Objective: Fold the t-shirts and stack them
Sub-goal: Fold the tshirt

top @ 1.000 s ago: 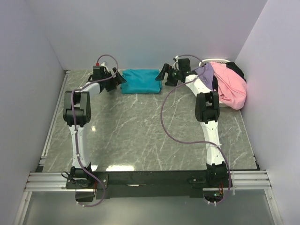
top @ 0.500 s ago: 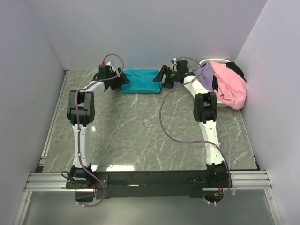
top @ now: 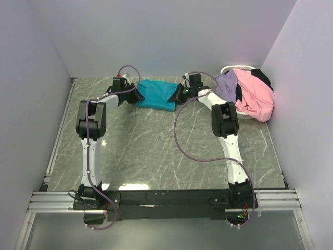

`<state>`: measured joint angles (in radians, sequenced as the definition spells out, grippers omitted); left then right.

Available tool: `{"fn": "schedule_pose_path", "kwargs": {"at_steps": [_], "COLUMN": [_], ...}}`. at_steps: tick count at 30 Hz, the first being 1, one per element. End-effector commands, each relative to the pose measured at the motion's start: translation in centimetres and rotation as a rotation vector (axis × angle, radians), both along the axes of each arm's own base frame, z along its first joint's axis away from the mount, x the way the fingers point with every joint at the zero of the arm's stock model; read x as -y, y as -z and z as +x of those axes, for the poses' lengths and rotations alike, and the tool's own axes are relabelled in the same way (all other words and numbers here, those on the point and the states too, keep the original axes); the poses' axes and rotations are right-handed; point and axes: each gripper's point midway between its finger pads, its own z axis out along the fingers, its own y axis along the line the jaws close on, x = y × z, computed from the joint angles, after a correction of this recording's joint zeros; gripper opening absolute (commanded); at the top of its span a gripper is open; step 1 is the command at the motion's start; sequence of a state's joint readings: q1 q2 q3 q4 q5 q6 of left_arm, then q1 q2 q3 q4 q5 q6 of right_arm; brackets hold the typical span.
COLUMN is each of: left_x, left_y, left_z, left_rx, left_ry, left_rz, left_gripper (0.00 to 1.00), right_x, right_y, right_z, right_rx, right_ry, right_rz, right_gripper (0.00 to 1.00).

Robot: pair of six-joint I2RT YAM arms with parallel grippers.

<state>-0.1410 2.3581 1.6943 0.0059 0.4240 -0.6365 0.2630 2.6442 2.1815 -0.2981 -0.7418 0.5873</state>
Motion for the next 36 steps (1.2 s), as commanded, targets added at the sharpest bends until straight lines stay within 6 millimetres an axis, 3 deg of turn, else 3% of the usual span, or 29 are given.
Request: {"fn": "schedule_pose_path", "kwargs": {"at_steps": [1,2,3,4,5,6,7,8,9,10,11,12,13,14,15,16,17,18,19,21,22,23,24,26,27,28,31,35,36], "left_x": [1.4,1.6,1.8,2.1,2.0,2.3,2.4,2.4,2.6,2.8,3.0,2.7,2.9,3.0,2.7,2.7,2.7,2.4,2.3,2.2,1.7,1.7,1.6,1.1,0.8,0.5,0.1,1.7,2.2], "left_y": [1.8,2.8,1.5,1.5,2.6,1.3,2.4,1.2,1.3,2.4,1.3,1.6,2.7,1.6,1.9,2.7,1.7,1.8,2.3,0.9,1.1,-0.1,-0.6,-2.4,-3.1,-4.3,-7.4,-10.1,-10.5], "left_z": [-5.5,-7.2,-7.7,-8.6,-10.5,-11.3,-13.5,-14.3,-15.6,-18.1,-19.0,-20.3,-23.0,-23.9,-25.1,-27.4,-28.0,-29.0,-30.7,-31.6,-32.5,-32.4,-32.5,-32.1,-31.9,-31.1,-30.1,-28.3,-27.9], "left_rx": [-0.136,-0.168,-0.148,-0.157,-0.196,-0.177,-0.221,-0.208,-0.220,-0.257,-0.239,-0.263,-0.304,-0.284,-0.305,-0.347,-0.327,-0.343,-0.371,-0.341,-0.353,-0.315,-0.296,-0.234,-0.210,-0.172,-0.107,-0.023,-0.011], "left_ry": [0.040,0.045,0.048,0.053,0.051,0.058,0.067,0.064,0.074,0.093,0.092,0.082,0.104,0.106,0.092,0.102,0.099,0.087,0.086,0.075,0.054,0.048,0.040,0.015,0.002,-0.020,-0.036,-0.001,0.013], "left_rz": [0.012,0.017,0.017,0.020,0.019,0.013,0.023,0.030,0.037,0.060,0.070,0.098,0.115,0.115,0.143,0.156,0.151,0.168,0.175,0.167,0.187,0.173,0.169,0.170,0.176,0.190,0.205,0.156,0.140], "left_gripper": [0.21,0.19,0.18,0.18,0.16,0.16,0.17,0.17,0.16,0.17,0.17,0.16,0.17,0.17,0.16,0.16,0.15,0.15,0.15,0.18,0.23,0.33,0.60,0.68,0.91,0.99,0.99,0.99,0.99], "right_x": [-0.1,0.3,0.2,0.1,0.7,0.6,1.3,1.6,1.5,2.4,2.6,2.9,3.6,4.0,4.2,4.6,5.3,5.6,6.2,7.0,7.7,8.0,8.5,9.4,9.9,10.1,10.5,8.5,7.8], "right_y": [-0.7,1.0,0.8,-1.2,0.4,0.1,0.0,0.0,-1.7,-0.2,-0.2,-1.6,-0.2,-0.2,-1.4,-0.2,0.2,-0.6,0.3,-0.1,0.3,0.1,-1.0,-2.0,-3.7,-5.2,-9.0,-10.6,-9.9], "right_z": [-3.9,-6.0,-6.5,-7.1,-9.4,-10.3,-12.1,-13.1,-14.0,-16.6,-17.6,-18.5,-20.8,-21.7,-22.4,-24.7,-25.4,-26.0,-27.5,-28.3,-29.0,-29.1,-28.8,-28.7,-28.1,-27.4,-26.4,-26.0,-25.9], "right_rx": [-0.017,-0.067,-0.045,-0.015,-0.065,-0.051,-0.061,-0.061,-0.030,-0.077,-0.073,-0.046,-0.082,-0.081,-0.055,-0.090,-0.094,-0.080,-0.103,-0.084,-0.089,-0.080,-0.034,-0.003,0.057,0.096,0.186,0.207,0.184], "right_ry": [-0.046,-0.051,-0.052,-0.050,-0.052,-0.058,-0.055,-0.057,-0.062,-0.063,-0.062,-0.057,-0.054,-0.045,-0.031,-0.038,-0.011,0.009,0.013,0.059,0.077,0.095,0.129,0.167,0.203,0.225,0.249,0.159,0.131], "right_rz": [-0.058,-0.079,-0.083,-0.075,-0.090,-0.092,-0.116,-0.127,-0.126,-0.154,-0.170,-0.174,-0.214,-0.230,-0.231,-0.254,-0.282,-0.285,-0.307,-0.334,-0.357,-0.368,-0.371,-0.393,-0.401,-0.402,-0.404,-0.333,-0.317], "right_gripper": [0.04,0.02,0.02,0.02,0.02,0.02,0.02,0.02,0.03,0.03,0.04,0.04,0.04,0.04,0.04,0.04,0.04,0.05,0.08,0.19,0.49,0.63,0.67,0.71,0.74,0.76,0.78,0.56,0.51]}}
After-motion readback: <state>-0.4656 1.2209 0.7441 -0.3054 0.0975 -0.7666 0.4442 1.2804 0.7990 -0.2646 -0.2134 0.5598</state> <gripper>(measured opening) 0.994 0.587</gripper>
